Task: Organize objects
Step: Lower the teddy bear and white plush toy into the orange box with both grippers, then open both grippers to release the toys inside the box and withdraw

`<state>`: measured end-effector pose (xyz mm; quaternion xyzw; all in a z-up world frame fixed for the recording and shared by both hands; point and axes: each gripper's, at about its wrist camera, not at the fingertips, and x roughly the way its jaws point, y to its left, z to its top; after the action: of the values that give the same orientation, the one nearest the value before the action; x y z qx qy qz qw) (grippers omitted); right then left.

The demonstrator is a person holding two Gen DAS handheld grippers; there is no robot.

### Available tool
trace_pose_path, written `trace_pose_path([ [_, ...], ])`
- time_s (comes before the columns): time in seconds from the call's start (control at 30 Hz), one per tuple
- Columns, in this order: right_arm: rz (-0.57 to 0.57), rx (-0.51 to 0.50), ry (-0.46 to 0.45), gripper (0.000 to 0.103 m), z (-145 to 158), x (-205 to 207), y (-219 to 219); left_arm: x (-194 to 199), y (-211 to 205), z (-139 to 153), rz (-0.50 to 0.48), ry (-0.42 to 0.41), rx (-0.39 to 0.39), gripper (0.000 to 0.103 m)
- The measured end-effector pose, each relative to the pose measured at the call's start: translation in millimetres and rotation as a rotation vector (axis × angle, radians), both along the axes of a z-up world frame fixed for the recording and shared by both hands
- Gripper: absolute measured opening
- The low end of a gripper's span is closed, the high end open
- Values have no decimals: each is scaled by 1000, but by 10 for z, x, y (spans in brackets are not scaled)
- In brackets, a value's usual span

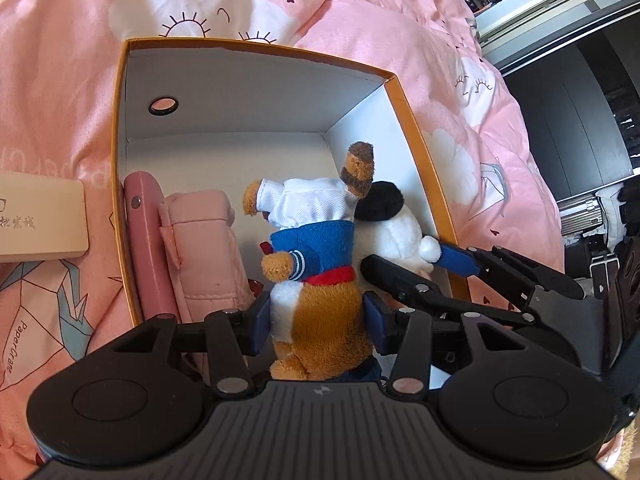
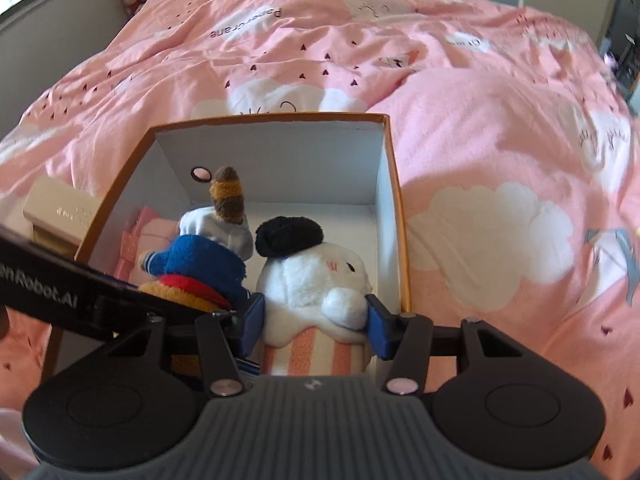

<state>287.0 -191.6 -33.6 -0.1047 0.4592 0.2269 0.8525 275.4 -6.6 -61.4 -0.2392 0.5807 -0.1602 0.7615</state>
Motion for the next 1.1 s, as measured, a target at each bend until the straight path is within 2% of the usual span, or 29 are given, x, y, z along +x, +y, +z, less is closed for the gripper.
trace_pose_path([
  [0.13,60,-52,-30,56,1,-60,41,-10,-58,-10,-17,-7,39,60],
  [0.17,68,-57,-28,56,-1,-61,34,-22,-63,0,-22,-16,36,61],
  [0.23,87,-52,-18,57,7,-71,12,-37,-55,26,-26,-25,16,70],
  [0.3,103,-61,-20,56,26,-98,1,-47,-59,69,-35,-39,22,70],
  [0.4,143,-92,-38,52,65,-167,3,-66,-54,157,-66,-79,45,63],
  [0.43,160,-101,-40,47,74,-177,9,-66,-61,183,-84,-95,53,56],
  [0.47,178,-111,-40,42,79,-184,20,-54,-87,209,-108,-118,60,53],
  [0.53,212,-140,-61,42,90,-175,61,-28,-151,263,-158,-168,92,44],
  [0.6,233,-169,-83,42,100,-126,116,35,-183,347,-186,-232,128,42],
  [0.7,235,-147,-48,43,104,29,148,181,-100,474,-206,-268,180,42],
  [0.77,227,-134,-26,43,100,125,174,299,-58,504,-255,-268,227,42],
  [0.93,193,-95,13,44,61,274,240,589,-78,346,-359,-201,343,42],
  [1.0,180,-87,22,44,44,300,250,673,-76,262,-374,-165,369,42],
  [1.1,183,-73,19,43,67,281,274,757,-77,220,-400,-152,426,43],
])
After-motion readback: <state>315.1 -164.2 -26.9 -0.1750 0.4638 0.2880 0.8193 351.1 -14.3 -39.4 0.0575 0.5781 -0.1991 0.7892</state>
